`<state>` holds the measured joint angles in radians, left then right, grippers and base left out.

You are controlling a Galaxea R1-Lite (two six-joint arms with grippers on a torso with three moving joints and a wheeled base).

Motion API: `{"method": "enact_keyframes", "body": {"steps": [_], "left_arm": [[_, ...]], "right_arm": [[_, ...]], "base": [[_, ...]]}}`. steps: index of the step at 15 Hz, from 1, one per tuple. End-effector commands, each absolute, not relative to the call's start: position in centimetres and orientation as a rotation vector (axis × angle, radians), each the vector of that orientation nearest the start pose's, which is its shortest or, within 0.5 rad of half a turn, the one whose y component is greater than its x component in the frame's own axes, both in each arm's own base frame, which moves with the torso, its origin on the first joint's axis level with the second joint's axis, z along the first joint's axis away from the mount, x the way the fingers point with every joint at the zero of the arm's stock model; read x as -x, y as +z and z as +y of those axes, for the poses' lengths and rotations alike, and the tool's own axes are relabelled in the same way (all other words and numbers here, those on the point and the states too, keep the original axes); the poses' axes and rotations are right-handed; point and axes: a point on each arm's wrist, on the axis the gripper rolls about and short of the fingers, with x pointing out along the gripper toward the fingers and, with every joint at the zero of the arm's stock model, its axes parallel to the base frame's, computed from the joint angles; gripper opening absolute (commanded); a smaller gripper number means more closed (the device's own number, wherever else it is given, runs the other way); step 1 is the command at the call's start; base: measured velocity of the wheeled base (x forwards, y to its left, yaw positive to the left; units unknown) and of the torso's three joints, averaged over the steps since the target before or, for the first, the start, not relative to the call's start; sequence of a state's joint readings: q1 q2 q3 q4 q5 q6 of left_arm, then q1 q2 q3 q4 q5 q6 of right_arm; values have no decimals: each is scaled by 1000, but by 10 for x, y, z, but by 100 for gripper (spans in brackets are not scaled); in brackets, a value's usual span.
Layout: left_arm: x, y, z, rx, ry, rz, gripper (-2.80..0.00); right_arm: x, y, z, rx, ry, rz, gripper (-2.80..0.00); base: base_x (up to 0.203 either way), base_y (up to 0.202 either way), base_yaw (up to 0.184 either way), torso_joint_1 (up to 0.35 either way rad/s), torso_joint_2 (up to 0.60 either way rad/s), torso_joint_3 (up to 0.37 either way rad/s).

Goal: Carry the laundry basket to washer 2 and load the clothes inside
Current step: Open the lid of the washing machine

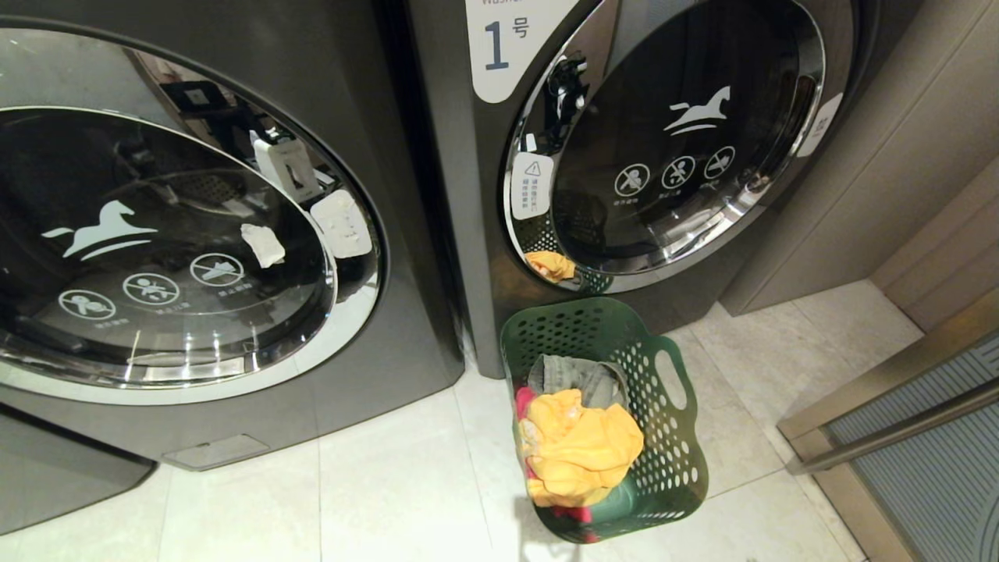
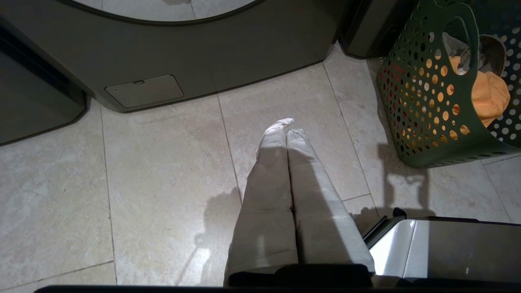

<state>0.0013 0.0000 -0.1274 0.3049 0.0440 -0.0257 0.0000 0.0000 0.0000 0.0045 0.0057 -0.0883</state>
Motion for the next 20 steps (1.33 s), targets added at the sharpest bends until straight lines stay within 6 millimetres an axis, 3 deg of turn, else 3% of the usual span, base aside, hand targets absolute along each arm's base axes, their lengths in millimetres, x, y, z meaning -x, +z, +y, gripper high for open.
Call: {"method": "enact_keyframes", "body": {"steps": [1,4,20], "left_arm": [[35,79,1,22,48,180,-280],[35,79,1,22,48,180,-280],[35,79,1,22,48,180,-280]], "right_arm": [[23,75,0,89,6,6,-280],[23,75,0,87,6,6,-280],[23,75,0,84,6,6,-280]], "base": [[0,0,0,0,0,0],[1,-73,5,1,2,-1],[0,-185,1,2,2,2]]}}
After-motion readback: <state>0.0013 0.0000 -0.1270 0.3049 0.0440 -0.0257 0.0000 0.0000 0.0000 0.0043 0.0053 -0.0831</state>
